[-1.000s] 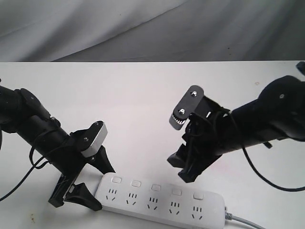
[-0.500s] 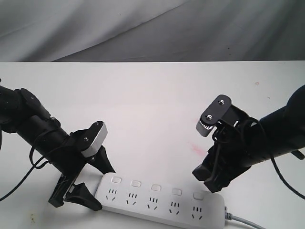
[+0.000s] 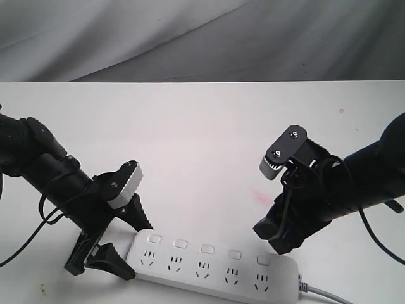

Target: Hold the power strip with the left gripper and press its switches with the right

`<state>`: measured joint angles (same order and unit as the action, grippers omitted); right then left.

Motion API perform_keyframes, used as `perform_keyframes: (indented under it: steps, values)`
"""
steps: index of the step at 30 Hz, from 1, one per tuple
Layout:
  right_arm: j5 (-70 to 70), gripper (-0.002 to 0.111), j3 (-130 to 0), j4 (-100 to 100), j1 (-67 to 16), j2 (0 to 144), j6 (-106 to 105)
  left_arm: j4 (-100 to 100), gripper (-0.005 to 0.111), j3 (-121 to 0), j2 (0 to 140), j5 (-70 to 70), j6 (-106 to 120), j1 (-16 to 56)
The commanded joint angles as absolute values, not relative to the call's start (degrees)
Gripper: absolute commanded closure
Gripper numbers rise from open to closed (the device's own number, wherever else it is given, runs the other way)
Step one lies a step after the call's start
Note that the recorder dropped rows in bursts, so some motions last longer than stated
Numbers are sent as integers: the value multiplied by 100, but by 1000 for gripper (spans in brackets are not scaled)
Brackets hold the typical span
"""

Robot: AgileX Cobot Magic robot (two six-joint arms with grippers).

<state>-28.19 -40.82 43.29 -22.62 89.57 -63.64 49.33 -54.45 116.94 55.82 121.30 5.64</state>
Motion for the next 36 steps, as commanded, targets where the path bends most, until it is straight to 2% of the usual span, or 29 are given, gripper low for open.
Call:
perform_keyframes:
  steps: [1, 9, 19, 25, 29, 36]
  values:
    - [-2784, 48, -3917, 4366, -2279, 8927, -6441, 4257, 57, -5287, 11877, 5232, 11993, 623]
    - [-2606, 48, -3613, 4764, -2293, 9572, -6714, 4257, 57, -5287, 11877, 5232, 11993, 623]
    - [-2729, 51, -4045, 4952, -2293, 9010, -6915, 4257, 57, -5287, 11877, 5232, 11993, 623]
    - [-2298, 51, -3640, 4960, -2293, 9634, -6942, 4257, 57, -5287, 11877, 5232, 11993, 623]
    - [-2719, 51, -3616, 5179, -2293, 10100, -7095, 4257, 57, -5287, 11877, 5232, 11993, 623]
    - [-2483, 51, -3628, 5203, -2293, 9469, -7150, 4257, 57, -5287, 11877, 5232, 11993, 623]
